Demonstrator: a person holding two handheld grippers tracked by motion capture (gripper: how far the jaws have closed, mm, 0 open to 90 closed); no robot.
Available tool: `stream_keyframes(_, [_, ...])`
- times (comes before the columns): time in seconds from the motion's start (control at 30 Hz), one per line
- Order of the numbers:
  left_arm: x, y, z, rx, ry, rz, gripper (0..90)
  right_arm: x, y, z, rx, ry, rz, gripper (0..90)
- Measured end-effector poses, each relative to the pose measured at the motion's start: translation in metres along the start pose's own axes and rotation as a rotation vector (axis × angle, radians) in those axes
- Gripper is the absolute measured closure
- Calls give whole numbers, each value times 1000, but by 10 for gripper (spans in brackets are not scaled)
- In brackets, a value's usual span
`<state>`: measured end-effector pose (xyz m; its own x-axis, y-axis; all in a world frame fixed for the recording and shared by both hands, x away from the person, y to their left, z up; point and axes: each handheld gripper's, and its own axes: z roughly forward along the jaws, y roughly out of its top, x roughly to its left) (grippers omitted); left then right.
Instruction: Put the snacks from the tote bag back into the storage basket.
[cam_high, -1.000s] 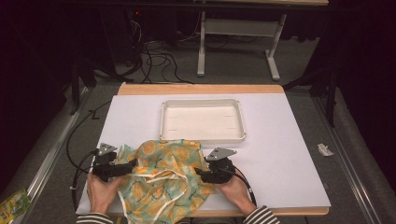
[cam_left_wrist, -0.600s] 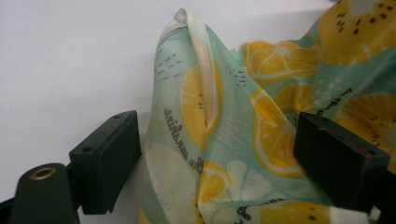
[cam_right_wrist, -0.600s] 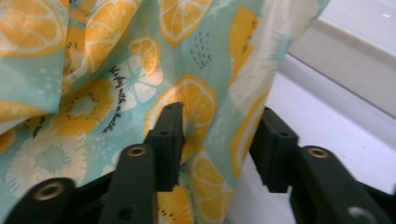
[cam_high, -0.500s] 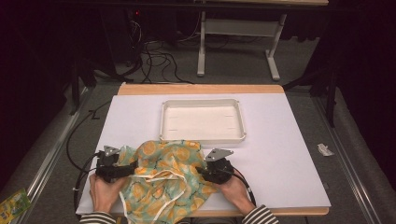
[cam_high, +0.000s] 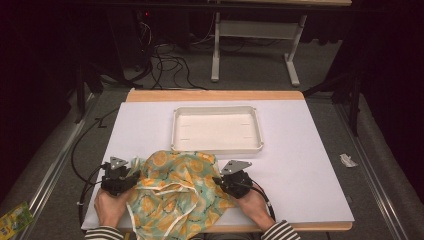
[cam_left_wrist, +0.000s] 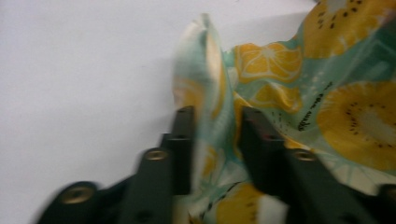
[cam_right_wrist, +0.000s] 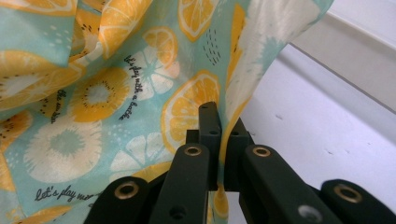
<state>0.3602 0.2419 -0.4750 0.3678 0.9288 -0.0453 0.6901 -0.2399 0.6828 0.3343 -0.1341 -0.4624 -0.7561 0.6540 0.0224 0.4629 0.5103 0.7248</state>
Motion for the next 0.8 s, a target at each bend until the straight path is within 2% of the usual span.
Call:
stream_keyframes(0.03, [0, 0, 0, 0, 0, 0, 793, 0, 0, 0, 0, 0, 0, 900])
stream_keyframes(0.07, [0, 0, 0, -1, -28, 5, 857, 0, 0, -2, -2, -1, -1, 900])
stream_keyframes(0.13, [0, 0, 0, -2, -29, 8, 889, 0, -1, -4, -5, -2, -1, 900])
stream_keyframes(0.47, [-3, -2, -2, -11, -70, 42, 900, -2, -4, -21, -33, -16, -10, 900])
stream_keyframes(0.63, [-7, -3, -2, -17, -91, 40, 900, -6, -9, -31, -49, -31, -15, 900])
stream_keyframes(0.8, [-10, -4, -3, -20, -107, 41, 900, -9, -13, -36, -56, -37, 3, 900])
